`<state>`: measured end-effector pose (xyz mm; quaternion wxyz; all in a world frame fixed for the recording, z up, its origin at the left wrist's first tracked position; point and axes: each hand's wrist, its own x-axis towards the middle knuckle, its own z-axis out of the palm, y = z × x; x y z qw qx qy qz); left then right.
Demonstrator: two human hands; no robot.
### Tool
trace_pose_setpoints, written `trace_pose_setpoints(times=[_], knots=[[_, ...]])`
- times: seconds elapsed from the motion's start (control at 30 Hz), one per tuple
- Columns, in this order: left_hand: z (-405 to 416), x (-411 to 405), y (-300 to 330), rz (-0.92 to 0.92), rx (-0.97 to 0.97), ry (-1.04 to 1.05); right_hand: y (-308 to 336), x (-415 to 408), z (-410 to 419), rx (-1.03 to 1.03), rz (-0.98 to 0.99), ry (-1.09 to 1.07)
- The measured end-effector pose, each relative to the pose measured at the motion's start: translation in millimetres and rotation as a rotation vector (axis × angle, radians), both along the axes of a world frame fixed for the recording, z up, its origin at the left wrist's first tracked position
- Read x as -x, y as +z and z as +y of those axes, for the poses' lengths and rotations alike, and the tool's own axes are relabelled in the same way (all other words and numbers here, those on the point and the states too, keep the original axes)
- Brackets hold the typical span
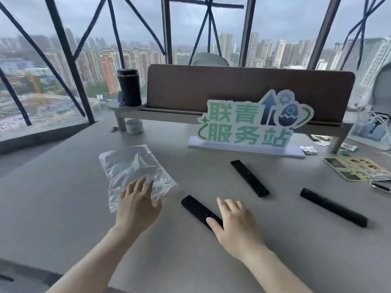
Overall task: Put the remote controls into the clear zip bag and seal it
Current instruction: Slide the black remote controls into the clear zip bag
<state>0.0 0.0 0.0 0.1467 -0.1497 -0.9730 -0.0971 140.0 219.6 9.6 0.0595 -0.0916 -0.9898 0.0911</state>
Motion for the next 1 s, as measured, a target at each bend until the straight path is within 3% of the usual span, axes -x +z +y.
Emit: trace_pose_setpoints(times=[0.13, 0.27, 0.37, 0.47, 0.53, 0.7, 0.87, 1.0], knots=[[-21, 0, -2, 0.028, -0.005, 0.014, -3, -11, -11, -0.031, 0.058, -0.058], [-27, -3, 11, -0.031, 0.054, 0.017, 9, -16, -20, 0.099, -0.053, -0.105], [-13, -5, 21, 0.022, 0.051, -0.11, 23, -27, -14, 0.388, -0.129, -0.145], [17, -22, 32, 0.037, -0.048, -0.265, 43, -46, -1, 0.871, -0.064, -0.194], [37, -35, 38, 0.034, -0.134, -0.312, 59, -59, 9, 1.074, -0.043, -0.229], [82, -62, 53, 0.011, -0.306, -0.397, 63, -46, 19, 1.095, -0.111, -0.255], [99, -64, 53, -0.036, -0.375, -0.383, 45, -13, 15, 1.331, -0.029, -0.177], [97, -52, 45, -0.044, -0.409, -0.347, 34, -22, 61, 1.059, 0.182, -0.347]])
